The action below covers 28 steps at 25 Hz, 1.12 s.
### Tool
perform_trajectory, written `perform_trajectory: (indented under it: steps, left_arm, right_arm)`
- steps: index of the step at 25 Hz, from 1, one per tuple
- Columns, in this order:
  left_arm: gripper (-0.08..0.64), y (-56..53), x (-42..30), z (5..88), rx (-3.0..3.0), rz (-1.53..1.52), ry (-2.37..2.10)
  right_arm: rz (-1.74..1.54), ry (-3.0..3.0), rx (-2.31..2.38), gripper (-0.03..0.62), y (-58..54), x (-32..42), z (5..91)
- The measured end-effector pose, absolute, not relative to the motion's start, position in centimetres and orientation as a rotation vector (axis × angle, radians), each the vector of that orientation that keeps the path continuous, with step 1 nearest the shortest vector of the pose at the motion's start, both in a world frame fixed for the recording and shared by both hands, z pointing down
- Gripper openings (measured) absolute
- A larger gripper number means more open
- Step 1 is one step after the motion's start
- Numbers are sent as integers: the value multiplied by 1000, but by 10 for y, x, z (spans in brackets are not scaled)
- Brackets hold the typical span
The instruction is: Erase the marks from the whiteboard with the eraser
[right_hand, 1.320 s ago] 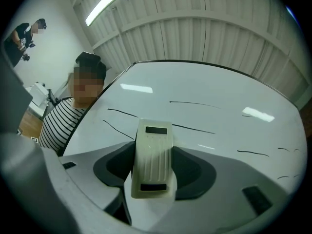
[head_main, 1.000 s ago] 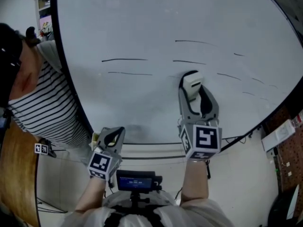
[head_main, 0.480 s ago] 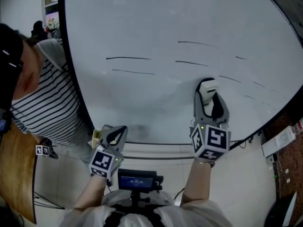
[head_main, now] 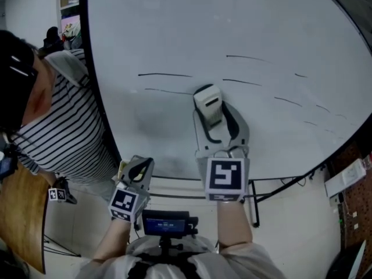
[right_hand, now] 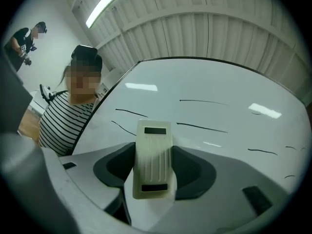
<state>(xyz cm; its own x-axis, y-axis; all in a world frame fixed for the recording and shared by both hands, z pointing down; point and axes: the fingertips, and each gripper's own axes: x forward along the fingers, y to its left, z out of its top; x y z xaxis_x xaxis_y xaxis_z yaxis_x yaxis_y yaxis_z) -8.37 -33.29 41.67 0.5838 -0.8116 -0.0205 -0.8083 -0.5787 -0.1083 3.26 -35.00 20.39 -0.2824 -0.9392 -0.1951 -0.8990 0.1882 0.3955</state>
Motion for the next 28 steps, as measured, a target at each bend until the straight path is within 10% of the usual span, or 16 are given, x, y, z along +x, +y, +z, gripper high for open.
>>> perform_trajectory:
  steps: [28]
  left_arm:
    - [6,-325,-63,414,-2754,-57,1301]
  right_arm:
    - [-570,-2203,2125,247,-339,149,216]
